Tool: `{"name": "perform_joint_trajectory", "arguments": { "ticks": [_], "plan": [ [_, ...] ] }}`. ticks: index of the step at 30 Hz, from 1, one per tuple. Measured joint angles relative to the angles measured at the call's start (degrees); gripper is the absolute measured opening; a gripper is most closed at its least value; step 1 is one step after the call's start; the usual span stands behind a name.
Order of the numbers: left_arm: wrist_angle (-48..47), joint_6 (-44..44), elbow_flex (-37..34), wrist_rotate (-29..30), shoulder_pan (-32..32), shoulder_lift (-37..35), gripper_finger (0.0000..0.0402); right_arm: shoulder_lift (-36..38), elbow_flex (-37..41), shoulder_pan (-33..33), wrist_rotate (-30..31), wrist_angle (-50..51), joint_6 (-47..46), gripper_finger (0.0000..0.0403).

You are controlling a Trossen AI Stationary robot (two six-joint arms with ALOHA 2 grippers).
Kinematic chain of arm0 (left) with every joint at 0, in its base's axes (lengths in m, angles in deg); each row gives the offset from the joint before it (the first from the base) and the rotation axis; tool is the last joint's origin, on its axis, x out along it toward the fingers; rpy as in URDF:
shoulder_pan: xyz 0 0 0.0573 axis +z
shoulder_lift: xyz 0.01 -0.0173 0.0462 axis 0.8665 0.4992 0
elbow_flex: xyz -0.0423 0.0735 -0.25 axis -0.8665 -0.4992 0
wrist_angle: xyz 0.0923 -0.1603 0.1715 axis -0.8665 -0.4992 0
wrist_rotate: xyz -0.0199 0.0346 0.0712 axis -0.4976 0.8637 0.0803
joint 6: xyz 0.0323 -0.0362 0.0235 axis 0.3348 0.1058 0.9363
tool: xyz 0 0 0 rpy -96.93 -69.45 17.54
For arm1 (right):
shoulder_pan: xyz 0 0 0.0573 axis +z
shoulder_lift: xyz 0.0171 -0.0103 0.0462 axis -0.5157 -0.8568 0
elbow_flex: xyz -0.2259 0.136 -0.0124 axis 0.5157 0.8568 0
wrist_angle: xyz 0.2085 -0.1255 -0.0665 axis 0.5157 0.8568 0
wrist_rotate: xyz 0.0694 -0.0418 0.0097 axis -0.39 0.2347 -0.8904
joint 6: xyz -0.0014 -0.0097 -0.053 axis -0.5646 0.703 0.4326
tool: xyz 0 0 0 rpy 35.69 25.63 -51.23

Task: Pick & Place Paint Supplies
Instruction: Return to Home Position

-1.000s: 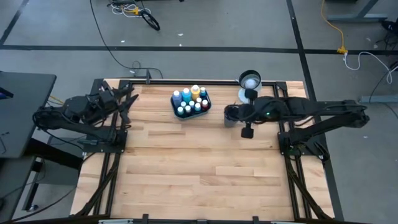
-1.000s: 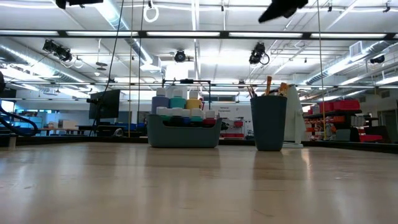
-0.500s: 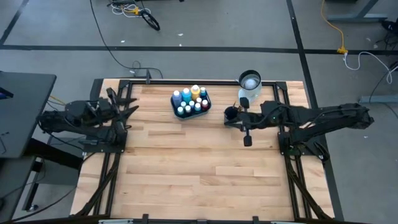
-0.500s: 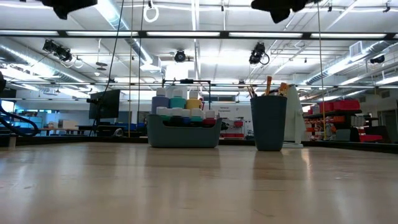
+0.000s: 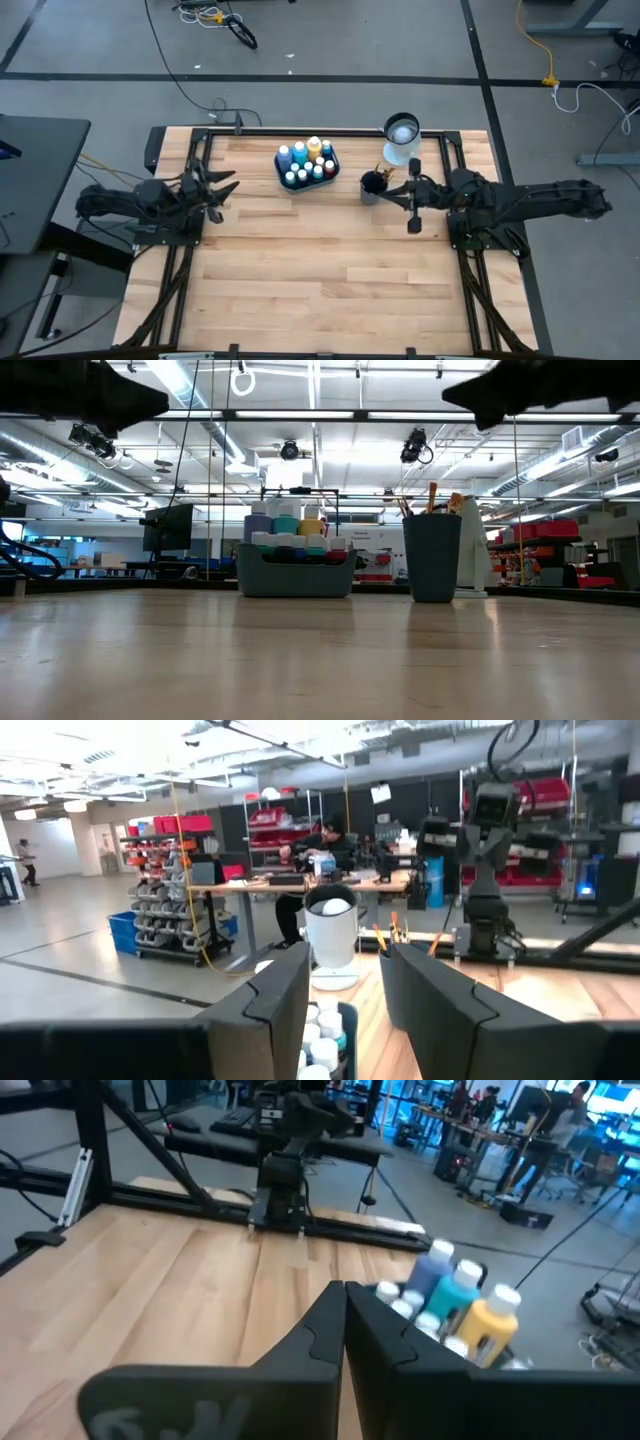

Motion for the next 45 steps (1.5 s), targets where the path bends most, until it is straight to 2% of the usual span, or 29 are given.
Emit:
{"name": "perform_joint_trajectory", "arguments": {
  "ticks": [10, 16, 19, 27, 32, 39, 45],
  "plan": [
    [11.41, -1.69, -11.37, -0.01, 0.02, 0.08, 0.0152, 13.0, 10.03, -0.98, -0.08, -0.85, -4.02, 0.0011],
    [11.11, -3.07, -11.45, -0.45, 0.0, 0.13, 0.0152, 19.93, 12.54, -1.01, -1.63, 0.12, -4.57, 0.0011],
    [10.66, -6.53, -11.45, -0.47, 0.0, 0.18, 0.0152, 23.02, 13.43, -1.01, -3.03, 2.11, -5.47, 0.0011],
    [10.65, -10.58, -11.45, -0.49, 0.0, 0.22, 0.0152, 27.61, 14.06, -1.01, -3.13, 9.1, -7.05, 0.0011],
    [10.65, -7.08, -11.45, -0.48, 0.0, 0.22, 0.0152, 28.38, 14.35, -1.01, -3.09, 10.28, -7.04, 0.0011],
    [10.65, 1.05, -11.47, -0.46, 0.0, 0.22, 0.0152, 28.38, 22.63, -1.01, -3.57, -3.14, -7.37, 0.0011],
    [10.65, 5.14, -11.47, -0.45, 0.0, 0.22, 0.0152, 28.38, 25.92, -1.01, -2.29, -6.27, -9.9, 0.0011]
  ]
}}
